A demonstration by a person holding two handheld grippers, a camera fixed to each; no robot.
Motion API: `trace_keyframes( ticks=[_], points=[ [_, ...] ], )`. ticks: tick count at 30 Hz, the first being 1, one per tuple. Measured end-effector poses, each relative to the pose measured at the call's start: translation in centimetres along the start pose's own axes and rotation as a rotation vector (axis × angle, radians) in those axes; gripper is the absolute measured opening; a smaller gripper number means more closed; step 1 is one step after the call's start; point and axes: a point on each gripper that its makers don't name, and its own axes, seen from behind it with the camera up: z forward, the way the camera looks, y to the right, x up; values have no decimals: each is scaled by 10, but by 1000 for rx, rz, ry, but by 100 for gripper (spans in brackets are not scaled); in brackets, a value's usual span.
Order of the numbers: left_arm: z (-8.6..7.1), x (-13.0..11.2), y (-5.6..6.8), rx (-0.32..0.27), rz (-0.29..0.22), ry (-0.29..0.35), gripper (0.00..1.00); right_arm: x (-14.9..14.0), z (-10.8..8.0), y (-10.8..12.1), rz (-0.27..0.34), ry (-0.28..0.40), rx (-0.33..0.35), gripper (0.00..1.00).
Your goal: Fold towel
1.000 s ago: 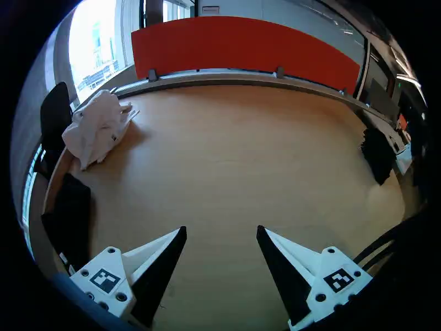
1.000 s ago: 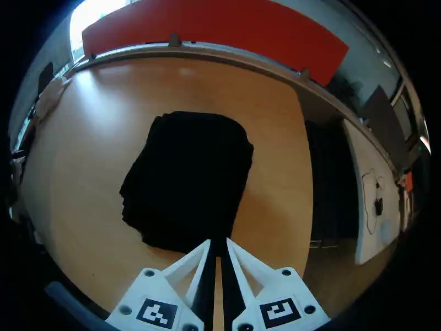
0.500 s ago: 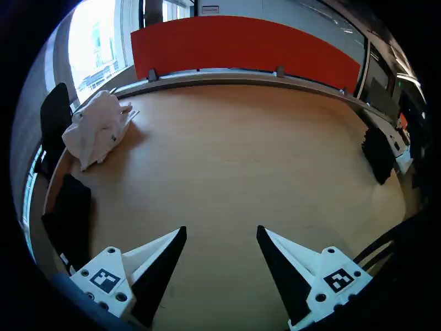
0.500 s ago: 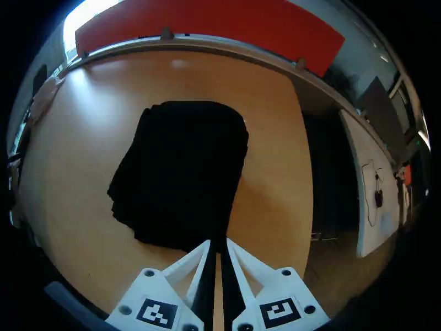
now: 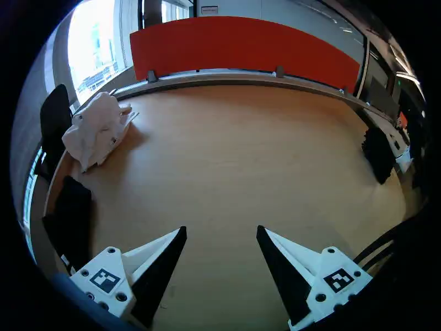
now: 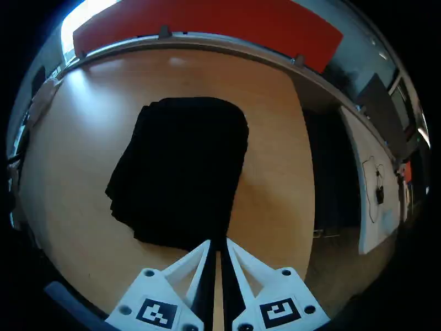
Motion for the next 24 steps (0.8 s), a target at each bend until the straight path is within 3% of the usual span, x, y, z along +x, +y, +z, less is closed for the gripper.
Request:
trace_keyframes(
  ticks=[12, 15, 19, 24],
  points=[
    [-1, 1, 0, -4, -1, 4, 94, -4, -8, 2, 1, 15, -20, 11],
    [-1, 1, 0, -5, 1, 5, 94, -6, -9, 5, 7, 17, -34, 20],
    [-1, 1, 0, -7, 2, 7, 94, -7, -11, 9, 19, 24, -54, 64],
    [-2, 2, -1, -10, 3, 9, 94, -6, -11, 7, 30, 37, -56, 74]
  ],
)
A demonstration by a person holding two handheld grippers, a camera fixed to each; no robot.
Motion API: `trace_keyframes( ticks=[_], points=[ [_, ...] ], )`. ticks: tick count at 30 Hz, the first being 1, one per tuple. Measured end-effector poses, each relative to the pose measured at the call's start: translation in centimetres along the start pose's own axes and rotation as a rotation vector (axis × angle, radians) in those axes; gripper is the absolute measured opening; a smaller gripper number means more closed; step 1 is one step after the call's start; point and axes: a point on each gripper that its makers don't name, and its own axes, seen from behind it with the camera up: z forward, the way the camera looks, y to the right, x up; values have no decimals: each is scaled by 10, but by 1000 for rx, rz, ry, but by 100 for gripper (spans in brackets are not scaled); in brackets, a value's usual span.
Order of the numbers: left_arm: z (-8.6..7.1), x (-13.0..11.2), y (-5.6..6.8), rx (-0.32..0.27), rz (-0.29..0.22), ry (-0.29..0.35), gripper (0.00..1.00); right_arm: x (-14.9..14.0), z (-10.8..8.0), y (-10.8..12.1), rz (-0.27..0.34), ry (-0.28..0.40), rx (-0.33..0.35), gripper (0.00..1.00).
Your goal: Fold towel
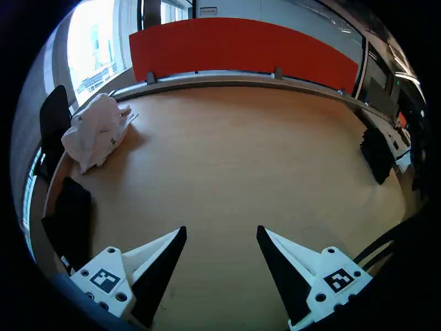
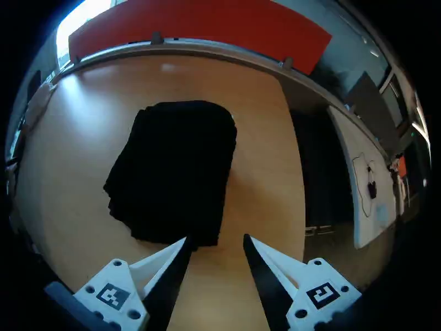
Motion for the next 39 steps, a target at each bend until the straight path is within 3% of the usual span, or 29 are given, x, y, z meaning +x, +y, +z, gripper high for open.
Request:
trace_keyframes(
  ticks=[3, 16, 25, 32, 39],
  points=[
    [-1, 0, 0, -2, 2, 2, 94, 1, -1, -2, 2, 8, 0, 80],
    [-4, 1, -1, -6, 3, 9, 94, 13, -8, -7, 32, 58, 5, 80],
    [-4, 5, -3, -5, 2, 16, 94, 32, -17, -17, 83, 145, 17, 80],
    [-4, 8, -5, -1, 2, 23, 94, 50, -26, -24, 152, 228, 15, 81],
    [-4, 9, -5, 0, -1, 27, 94, 69, -31, -24, 271, 301, -10, 84]
  ],
)
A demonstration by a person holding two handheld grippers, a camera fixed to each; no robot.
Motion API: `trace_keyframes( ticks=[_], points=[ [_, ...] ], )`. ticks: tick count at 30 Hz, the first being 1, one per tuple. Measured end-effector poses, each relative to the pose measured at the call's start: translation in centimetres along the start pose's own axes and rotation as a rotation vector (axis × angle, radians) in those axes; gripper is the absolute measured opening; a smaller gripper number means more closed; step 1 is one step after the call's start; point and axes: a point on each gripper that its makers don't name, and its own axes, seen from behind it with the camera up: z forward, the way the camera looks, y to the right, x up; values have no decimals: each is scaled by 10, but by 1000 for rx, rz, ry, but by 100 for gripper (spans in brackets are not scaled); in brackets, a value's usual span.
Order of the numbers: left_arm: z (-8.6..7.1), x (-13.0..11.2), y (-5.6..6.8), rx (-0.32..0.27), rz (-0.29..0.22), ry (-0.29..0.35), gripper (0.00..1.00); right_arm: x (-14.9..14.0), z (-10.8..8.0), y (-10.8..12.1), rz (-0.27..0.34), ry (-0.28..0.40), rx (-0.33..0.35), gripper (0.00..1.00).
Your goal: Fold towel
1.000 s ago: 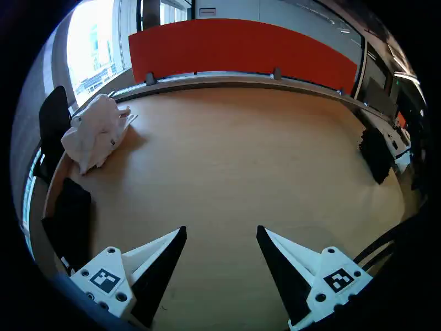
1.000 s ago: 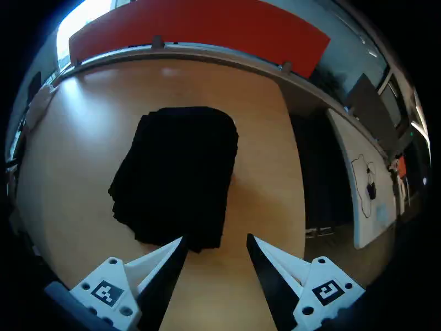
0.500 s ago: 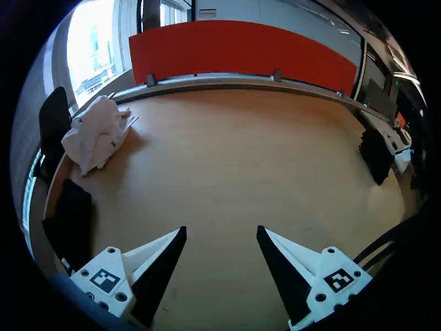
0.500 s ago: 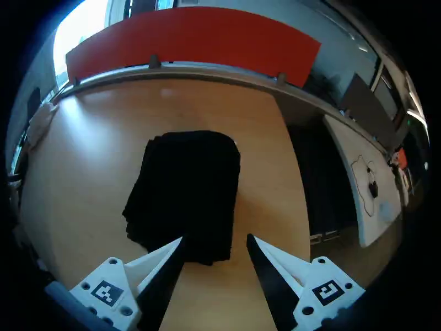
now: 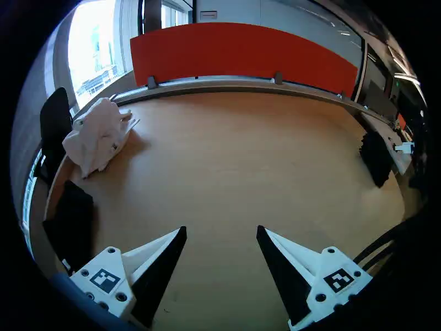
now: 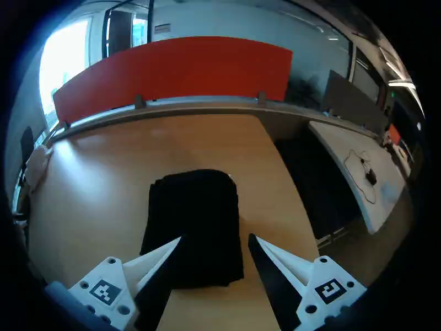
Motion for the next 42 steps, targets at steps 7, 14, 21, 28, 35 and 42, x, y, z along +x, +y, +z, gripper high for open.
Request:
trace_keyframes(
  ticks=[7, 14, 21, 28, 35, 42],
  points=[
    [1, 1, 1, -1, 3, 3, 94, 10, 3, -1, 93, 31, -34, 84],
    [0, 2, 0, 1, -1, 9, 94, 13, 4, -5, 103, 42, -49, 84],
    [-1, 6, -2, 6, -2, 17, 94, 26, 2, -9, 126, 110, -61, 84],
    [-1, 10, -2, 8, 3, 24, 94, 43, -2, -14, 126, 206, -79, 84],
    [-1, 15, -2, 9, 4, 33, 94, 77, -18, -28, 110, 366, -67, 84],
    [-1, 19, -2, 7, 2, 44, 94, 115, -40, -39, 117, 541, -54, 84]
  ],
)
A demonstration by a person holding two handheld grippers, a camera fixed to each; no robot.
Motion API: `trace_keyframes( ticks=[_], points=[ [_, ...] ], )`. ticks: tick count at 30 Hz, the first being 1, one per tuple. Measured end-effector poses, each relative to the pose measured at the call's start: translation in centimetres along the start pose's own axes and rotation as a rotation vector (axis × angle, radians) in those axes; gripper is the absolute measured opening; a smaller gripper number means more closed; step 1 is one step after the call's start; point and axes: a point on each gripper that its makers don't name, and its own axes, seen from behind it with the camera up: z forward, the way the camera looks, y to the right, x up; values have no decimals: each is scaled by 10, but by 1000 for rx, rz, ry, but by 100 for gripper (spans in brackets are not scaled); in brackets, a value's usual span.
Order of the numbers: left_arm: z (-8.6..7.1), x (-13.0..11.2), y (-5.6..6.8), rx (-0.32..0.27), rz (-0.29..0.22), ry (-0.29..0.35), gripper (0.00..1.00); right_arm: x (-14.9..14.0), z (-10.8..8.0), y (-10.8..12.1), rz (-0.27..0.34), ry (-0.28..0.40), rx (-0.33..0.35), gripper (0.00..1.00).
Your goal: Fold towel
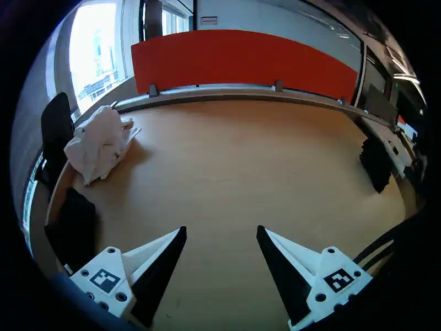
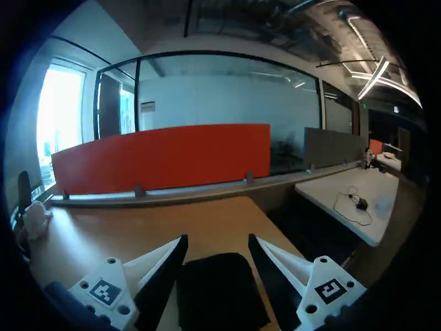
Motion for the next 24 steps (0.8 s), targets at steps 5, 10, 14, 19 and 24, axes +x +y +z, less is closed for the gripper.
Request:
trace_keyframes(
  ticks=[5, 10, 14, 19, 24],
  points=[
    [0, 4, -1, 0, 0, 11, 94, 19, -5, -15, -4, 78, 38, 84],
    [1, 9, -1, 0, 0, 23, 94, 29, -7, -26, -14, 107, 62, 84],
    [1, 12, -1, -1, -1, 33, 94, 37, -9, -35, -24, 119, 79, 84],
    [1, 16, -2, 1, -5, 55, 94, 45, -11, -49, -31, 128, 104, 84],
    [-2, 30, -4, 8, -6, 113, 94, 51, -14, -65, -34, 130, 130, 84]
  ],
)
